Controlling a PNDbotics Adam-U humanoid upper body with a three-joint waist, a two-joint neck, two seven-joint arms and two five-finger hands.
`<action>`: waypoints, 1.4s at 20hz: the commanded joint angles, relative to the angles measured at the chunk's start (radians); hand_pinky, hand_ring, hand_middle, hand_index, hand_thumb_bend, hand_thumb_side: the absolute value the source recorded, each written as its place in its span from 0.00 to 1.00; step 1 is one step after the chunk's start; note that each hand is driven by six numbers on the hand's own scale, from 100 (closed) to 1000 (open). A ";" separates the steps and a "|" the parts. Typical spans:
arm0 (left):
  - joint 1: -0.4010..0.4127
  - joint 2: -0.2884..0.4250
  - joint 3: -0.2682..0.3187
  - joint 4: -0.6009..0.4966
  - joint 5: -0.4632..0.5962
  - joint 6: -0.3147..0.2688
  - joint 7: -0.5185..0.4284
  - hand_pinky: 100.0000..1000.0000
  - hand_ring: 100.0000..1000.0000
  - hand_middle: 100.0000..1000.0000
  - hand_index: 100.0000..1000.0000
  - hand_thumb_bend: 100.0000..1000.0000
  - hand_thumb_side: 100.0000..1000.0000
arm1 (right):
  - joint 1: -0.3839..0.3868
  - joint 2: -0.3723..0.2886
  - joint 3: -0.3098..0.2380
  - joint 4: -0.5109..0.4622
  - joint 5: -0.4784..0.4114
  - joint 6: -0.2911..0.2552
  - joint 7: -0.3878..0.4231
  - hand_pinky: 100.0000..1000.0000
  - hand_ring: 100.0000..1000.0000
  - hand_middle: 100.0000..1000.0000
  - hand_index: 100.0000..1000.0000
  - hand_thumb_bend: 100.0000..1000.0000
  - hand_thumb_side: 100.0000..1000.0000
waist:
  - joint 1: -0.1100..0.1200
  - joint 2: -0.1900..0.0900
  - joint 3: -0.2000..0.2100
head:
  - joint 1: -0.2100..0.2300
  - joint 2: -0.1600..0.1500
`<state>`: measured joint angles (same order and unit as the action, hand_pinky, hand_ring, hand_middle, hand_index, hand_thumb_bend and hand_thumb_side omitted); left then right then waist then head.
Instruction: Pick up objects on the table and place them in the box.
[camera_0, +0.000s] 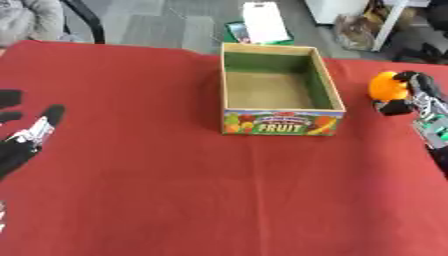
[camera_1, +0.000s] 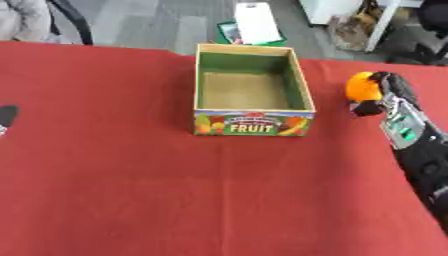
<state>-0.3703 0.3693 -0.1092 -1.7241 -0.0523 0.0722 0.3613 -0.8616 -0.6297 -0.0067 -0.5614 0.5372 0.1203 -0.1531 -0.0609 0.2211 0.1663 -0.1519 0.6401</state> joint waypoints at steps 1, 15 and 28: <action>-0.015 0.011 -0.002 -0.021 0.004 0.001 -0.004 0.67 0.70 0.57 0.59 0.71 0.26 | -0.009 -0.044 -0.010 -0.002 0.021 0.025 -0.047 0.72 0.72 0.68 0.77 0.33 0.00 | 0.005 -0.013 0.004 | -0.008 -0.015; -0.018 0.012 -0.002 -0.024 0.005 0.003 -0.005 0.67 0.70 0.57 0.59 0.71 0.27 | -0.001 -0.046 -0.021 -0.030 0.047 0.127 -0.452 0.39 0.37 0.13 0.22 0.00 0.00 | 0.009 -0.009 0.008 | -0.020 -0.022; -0.014 0.008 -0.003 -0.018 0.004 -0.003 -0.006 0.67 0.70 0.57 0.59 0.71 0.26 | -0.021 -0.045 0.039 -0.249 -0.027 0.061 -0.419 0.37 0.35 0.08 0.17 0.00 0.00 | -0.007 -0.029 0.000 | -0.014 -0.018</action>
<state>-0.3744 0.3691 -0.1146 -1.7253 -0.0511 0.0740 0.3562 -0.8592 -0.6357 0.0289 -0.7670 0.5182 0.1861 -0.5835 -0.0706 0.2136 0.1671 -0.1683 0.6306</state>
